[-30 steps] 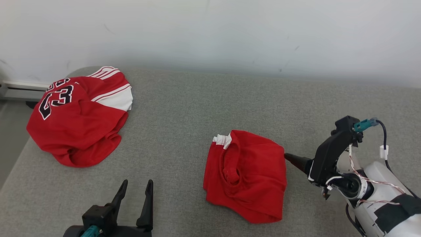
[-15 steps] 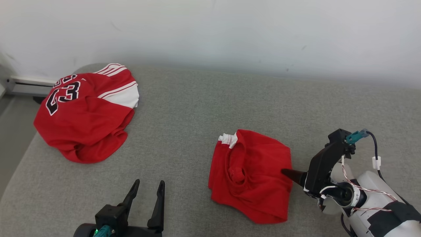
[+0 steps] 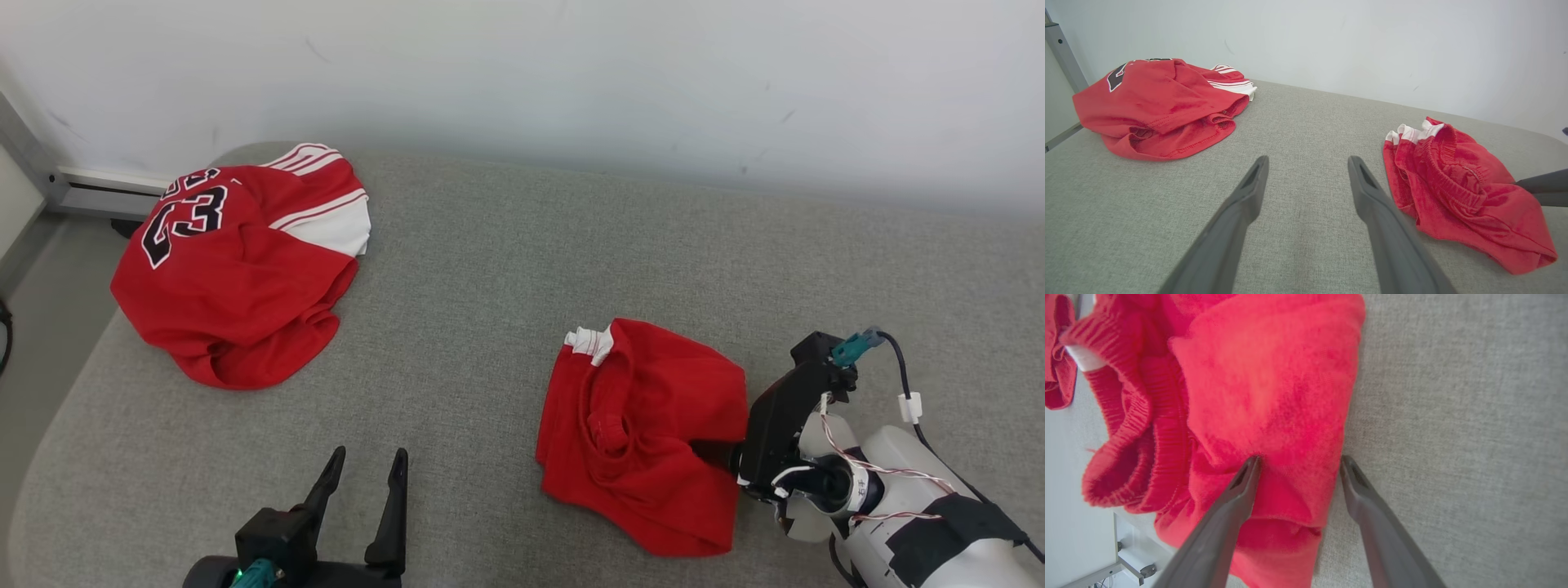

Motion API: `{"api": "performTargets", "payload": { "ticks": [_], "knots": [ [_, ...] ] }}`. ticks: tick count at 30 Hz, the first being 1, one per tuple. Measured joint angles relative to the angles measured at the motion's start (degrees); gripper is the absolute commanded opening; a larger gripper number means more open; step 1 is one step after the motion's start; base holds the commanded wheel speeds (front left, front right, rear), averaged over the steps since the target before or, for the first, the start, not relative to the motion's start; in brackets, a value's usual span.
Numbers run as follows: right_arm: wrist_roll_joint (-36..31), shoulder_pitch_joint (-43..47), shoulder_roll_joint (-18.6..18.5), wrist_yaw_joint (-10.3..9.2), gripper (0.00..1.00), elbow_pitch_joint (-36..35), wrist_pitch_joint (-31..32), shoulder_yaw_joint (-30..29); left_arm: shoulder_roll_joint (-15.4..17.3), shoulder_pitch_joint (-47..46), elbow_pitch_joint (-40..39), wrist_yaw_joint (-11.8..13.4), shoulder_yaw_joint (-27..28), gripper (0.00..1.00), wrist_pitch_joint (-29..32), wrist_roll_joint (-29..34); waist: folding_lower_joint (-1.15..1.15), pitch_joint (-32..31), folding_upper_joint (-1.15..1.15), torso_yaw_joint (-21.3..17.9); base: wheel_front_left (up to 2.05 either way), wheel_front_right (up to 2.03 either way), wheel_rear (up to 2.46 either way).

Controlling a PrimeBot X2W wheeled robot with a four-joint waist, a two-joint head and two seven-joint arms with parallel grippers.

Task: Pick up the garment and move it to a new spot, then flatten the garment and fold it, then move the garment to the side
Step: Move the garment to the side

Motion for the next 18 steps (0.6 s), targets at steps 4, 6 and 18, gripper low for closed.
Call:
{"api": "performTargets", "payload": {
  "ticks": [4,6,18],
  "knots": [
    [0.1,-0.2,0.6,0.0,0.0,0.7,0.1,-0.2,0.0,0.0,0.1,0.0,0.3,1.0,-0.1,-0.1,0.0,0.2,0.0,-0.1,0.0,0.0,0.0],
    [0.0,-0.4,0.7,0.0,0.0,1.0,0.2,0.1,0.1,0.1,0.1,0.0,0.7,1.0,-0.3,-0.3,0.0,0.2,0.0,-0.3,0.0,0.0,0.0],
    [-1.1,-5.7,-6.8,1.07,0.0,1.0,1.2,-1.4,0.4,0.3,-0.7,0.0,1.8,1.0,-0.9,-1.2,0.01,0.3,0.0,-3.9,0.0,0.0,0.0]
  ]
}}
